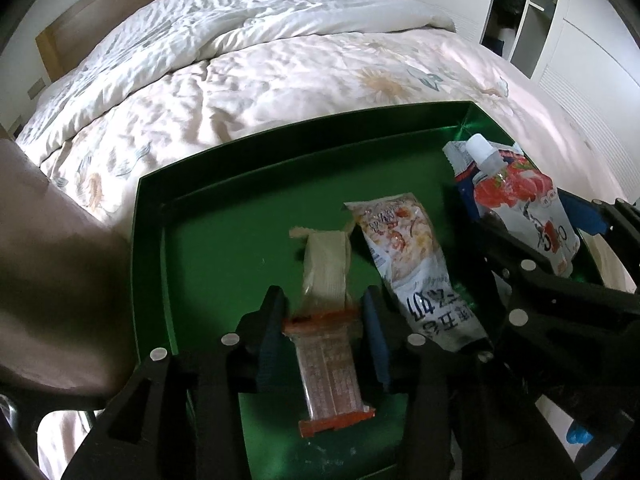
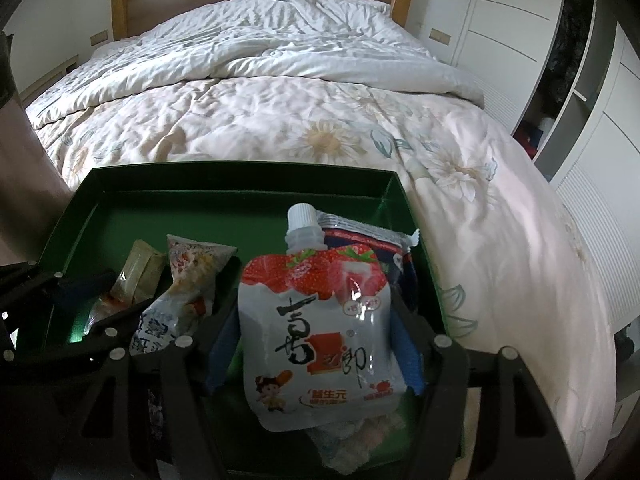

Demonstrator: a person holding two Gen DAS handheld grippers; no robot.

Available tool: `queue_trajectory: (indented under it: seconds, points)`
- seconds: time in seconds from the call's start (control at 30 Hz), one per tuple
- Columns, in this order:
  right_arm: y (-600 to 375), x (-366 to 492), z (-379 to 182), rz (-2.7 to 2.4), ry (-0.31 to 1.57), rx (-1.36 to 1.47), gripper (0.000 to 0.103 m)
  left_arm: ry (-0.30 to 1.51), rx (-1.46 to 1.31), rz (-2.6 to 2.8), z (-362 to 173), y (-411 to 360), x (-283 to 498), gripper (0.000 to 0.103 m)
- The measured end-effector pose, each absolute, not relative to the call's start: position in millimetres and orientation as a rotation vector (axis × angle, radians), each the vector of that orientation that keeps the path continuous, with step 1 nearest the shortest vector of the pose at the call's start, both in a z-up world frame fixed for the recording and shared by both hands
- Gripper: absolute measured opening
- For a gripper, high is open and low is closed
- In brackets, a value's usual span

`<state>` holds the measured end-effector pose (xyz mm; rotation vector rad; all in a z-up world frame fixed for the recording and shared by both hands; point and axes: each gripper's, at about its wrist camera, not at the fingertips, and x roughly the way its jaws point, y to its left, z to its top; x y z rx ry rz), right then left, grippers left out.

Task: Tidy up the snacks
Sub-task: 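Lower wafer bar into tray and open left tool while right tool releases pouch there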

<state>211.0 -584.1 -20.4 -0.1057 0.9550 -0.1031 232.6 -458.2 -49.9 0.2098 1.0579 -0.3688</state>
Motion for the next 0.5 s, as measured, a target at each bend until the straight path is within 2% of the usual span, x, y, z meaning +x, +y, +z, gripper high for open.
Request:
queue_trajectory:
  seconds: [0.5]
  points:
    - [-581,190,4,-0.106,0.906,-0.074,0.103,1.002,0.197,-0.355,-25,-445,211,0.043]
